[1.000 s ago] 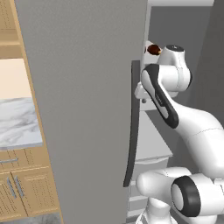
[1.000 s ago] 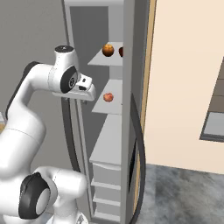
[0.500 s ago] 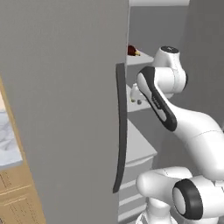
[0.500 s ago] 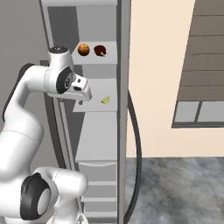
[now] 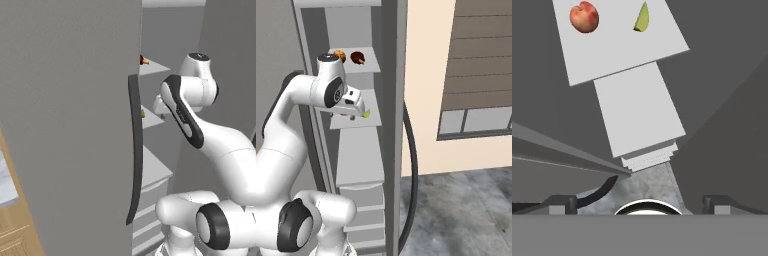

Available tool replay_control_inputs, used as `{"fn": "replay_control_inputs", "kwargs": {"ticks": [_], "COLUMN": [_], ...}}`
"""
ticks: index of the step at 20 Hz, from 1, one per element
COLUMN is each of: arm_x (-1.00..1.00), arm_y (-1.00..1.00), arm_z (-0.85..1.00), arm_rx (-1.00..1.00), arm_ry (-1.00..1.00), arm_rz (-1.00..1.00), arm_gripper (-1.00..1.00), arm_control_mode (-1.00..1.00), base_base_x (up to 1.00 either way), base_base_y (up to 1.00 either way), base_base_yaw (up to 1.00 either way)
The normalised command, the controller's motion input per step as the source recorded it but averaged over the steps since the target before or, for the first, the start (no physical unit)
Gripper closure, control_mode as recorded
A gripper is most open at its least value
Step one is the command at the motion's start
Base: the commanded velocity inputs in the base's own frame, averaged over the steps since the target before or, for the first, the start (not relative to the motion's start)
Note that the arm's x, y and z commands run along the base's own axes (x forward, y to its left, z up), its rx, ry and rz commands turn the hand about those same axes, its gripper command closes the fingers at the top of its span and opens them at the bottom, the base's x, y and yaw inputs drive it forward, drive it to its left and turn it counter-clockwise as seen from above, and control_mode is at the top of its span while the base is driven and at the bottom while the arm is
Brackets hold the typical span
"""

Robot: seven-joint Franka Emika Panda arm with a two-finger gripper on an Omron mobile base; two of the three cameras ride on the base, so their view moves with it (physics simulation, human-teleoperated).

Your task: Take the peach and lemon wedge from the second highest rack and move them to the highest rack where the orange and steak are located, to maximize freezer space. Close the freezer door after rearranging.

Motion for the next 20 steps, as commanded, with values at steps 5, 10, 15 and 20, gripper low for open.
{"fn": "replay_control_inputs", "kwargs": {"ticks": [5,10,15,20], "arm_x": [0.00,0.00,0.00,0.00], "arm_y": [0.00,0.00,0.00,0.00], "arm_z": [0.00,0.00,0.00,0.00], "arm_rx": [0.00,0.00,0.00,0.00], "arm_ry": [0.00,0.00,0.00,0.00], "arm_rz": [0.00,0.00,0.00,0.00], "arm_gripper": [-1.00,-1.00,-1.00,-1.00], "arm_control_mode": [1.00,1.00,1.00,1.00], "base_base_x": [0.15,0.33,0.39,0.34], "base_base_y": [0.00,-0.23,-0.39,-0.59], "base_base_yaw": [-0.01,0.00,0.03,0.09]}}
